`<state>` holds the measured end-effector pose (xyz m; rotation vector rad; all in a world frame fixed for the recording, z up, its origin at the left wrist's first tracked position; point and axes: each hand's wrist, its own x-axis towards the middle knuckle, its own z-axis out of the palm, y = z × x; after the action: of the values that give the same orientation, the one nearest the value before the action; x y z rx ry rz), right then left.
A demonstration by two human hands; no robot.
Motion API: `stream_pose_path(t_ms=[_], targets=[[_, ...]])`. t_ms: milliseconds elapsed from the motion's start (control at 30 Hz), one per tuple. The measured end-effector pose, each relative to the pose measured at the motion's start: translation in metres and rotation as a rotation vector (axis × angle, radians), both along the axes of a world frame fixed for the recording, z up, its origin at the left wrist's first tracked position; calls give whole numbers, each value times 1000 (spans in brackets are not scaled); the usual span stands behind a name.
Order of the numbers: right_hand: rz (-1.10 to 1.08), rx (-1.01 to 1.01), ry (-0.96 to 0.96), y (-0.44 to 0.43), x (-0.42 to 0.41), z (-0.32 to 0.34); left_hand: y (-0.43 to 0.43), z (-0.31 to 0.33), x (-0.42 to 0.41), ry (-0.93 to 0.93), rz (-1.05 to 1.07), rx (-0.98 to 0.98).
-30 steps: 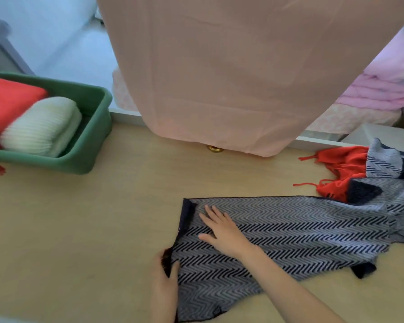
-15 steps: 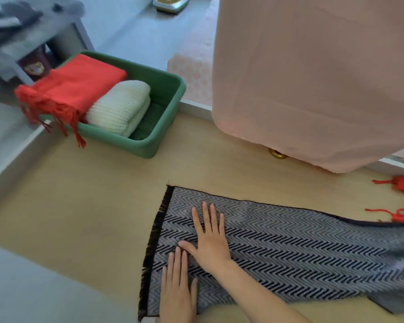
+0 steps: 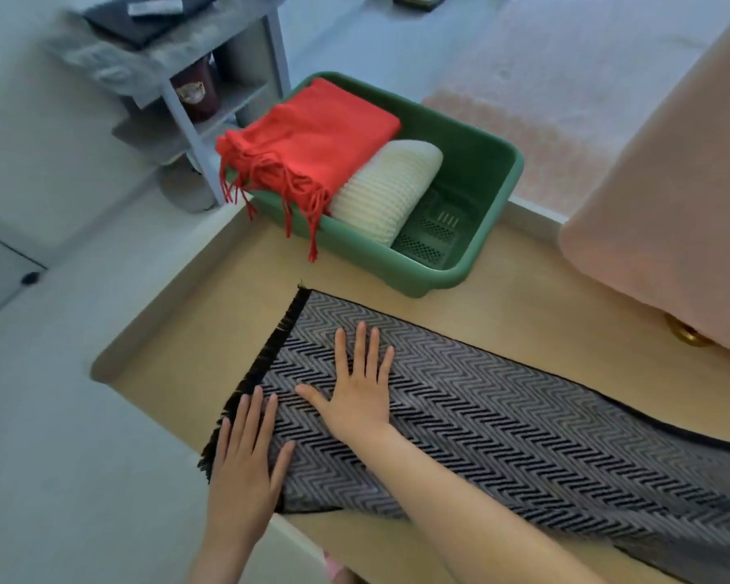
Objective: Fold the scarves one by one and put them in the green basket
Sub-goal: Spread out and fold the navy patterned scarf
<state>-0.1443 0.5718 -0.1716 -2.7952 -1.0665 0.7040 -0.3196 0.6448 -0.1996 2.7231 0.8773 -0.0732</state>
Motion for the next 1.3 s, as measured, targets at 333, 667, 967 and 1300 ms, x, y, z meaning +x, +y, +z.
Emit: stream_pose_path(t_ms=[333,667,967,1300], targets=[[-28,7,32,137,5,2,144,4,8,-8,-29,24],[6,329,153,100,15,25,157,9,10,-67,-54,35],[-404,-20,-98,-215,-5,3,-12,28,65,-146,-230,-77],[-632,-151,-149,-263,-65,-11,-54,4,57,68,-385,29]])
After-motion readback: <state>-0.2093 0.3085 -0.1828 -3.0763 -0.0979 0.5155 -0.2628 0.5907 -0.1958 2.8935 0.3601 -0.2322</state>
